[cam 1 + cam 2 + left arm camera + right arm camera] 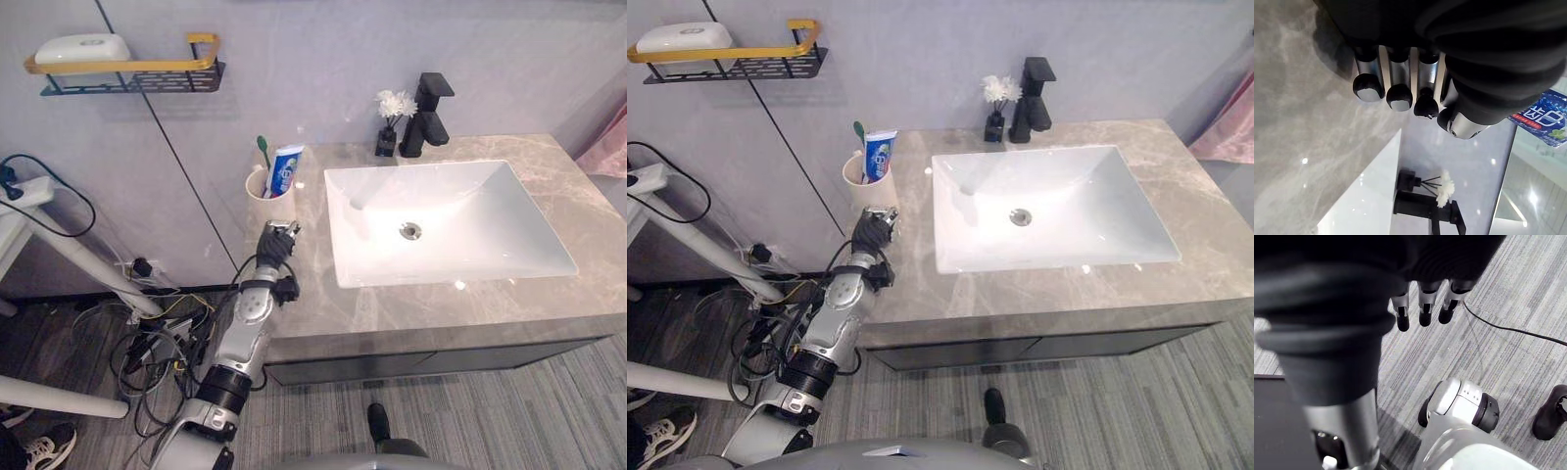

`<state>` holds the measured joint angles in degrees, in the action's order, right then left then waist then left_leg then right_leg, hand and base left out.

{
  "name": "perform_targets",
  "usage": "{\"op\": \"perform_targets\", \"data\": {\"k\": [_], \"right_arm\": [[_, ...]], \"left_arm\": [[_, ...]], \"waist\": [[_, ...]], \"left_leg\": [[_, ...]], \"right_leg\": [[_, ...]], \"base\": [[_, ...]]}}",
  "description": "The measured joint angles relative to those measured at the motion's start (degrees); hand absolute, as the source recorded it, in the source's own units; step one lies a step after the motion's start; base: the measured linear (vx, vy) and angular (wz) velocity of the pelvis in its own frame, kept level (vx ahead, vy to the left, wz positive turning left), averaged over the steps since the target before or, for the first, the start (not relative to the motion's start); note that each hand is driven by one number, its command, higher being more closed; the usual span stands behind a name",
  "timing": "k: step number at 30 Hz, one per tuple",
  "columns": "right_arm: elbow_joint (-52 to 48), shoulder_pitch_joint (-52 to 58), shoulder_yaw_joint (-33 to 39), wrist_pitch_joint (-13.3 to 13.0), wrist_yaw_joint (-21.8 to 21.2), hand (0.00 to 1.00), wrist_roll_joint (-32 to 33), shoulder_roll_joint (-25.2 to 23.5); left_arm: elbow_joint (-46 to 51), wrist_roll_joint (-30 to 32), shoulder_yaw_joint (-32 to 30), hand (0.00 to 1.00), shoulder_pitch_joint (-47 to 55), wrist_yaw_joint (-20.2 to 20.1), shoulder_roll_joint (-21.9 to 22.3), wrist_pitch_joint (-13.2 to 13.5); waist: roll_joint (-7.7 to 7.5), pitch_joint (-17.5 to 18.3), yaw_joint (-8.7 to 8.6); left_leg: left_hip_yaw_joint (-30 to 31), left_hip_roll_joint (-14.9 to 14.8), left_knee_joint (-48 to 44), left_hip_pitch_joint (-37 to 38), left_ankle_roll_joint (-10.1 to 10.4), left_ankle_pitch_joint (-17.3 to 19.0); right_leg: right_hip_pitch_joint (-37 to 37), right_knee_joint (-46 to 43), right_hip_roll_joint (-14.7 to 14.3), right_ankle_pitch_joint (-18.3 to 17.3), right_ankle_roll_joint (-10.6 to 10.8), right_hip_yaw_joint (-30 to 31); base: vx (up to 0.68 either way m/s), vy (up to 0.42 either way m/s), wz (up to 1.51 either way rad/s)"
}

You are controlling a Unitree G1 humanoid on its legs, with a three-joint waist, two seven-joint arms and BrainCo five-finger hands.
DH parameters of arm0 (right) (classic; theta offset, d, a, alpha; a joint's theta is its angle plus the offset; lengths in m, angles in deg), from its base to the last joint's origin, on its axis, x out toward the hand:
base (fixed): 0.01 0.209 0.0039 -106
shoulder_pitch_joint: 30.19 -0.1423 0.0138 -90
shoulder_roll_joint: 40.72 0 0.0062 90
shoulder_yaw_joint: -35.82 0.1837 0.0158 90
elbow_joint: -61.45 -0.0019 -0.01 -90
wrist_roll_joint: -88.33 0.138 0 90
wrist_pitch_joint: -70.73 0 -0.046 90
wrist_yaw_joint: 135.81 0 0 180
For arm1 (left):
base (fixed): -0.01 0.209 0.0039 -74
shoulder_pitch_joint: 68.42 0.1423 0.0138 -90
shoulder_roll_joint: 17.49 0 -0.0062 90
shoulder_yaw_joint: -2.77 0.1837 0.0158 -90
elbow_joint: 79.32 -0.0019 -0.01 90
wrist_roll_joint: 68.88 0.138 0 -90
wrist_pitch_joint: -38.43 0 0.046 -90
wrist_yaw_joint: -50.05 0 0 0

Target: Organize washtable

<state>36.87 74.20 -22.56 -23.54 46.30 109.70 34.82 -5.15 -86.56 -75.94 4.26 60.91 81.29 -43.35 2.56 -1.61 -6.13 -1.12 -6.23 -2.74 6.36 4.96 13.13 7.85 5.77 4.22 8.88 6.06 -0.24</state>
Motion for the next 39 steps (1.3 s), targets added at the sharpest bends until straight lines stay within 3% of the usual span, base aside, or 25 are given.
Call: {"op": "perform_targets", "data": {"k": [20,25,39], "right_arm": [[-4.9,0.8,-3.1,0.0,-0.9,0.0,-0.1,-0.4],[-6.7,1.2,-4.5,0.3,-0.9,0.0,-0.4,-0.4],[-10.4,2.5,-7.3,1.3,-1.0,0.0,-2.0,-0.4]], "left_arm": [[-3.1,0.1,-0.7,1.0,-2.5,0.2,0.5,-0.5],[-3.1,0.0,-0.8,1.0,-1.8,-0.2,0.7,0.9],[-2.4,-1.2,-7.1,1.0,0.0,1.1,2.4,1.0]], "waist": [[0.02,0.0,0.25],[0.09,0.1,0.35],[0.2,0.7,0.33]], "left_leg": [[-0.1,-0.1,0.0,-0.3,0.0,0.0],[0.1,-0.1,-0.1,-1.1,0.0,0.0],[0.1,-0.1,-0.2,-1.2,0.0,0.0]], "right_leg": [[0.4,0.0,0.0,0.0,0.0,0.3],[0.6,0.0,0.0,0.0,0.0,-0.1],[0.6,0.0,0.0,0.0,0.0,-0.1]], "base": [[0.0,0.0,-0.01],[0.0,-0.002,0.03],[0.0,0.0,0.0]]}}
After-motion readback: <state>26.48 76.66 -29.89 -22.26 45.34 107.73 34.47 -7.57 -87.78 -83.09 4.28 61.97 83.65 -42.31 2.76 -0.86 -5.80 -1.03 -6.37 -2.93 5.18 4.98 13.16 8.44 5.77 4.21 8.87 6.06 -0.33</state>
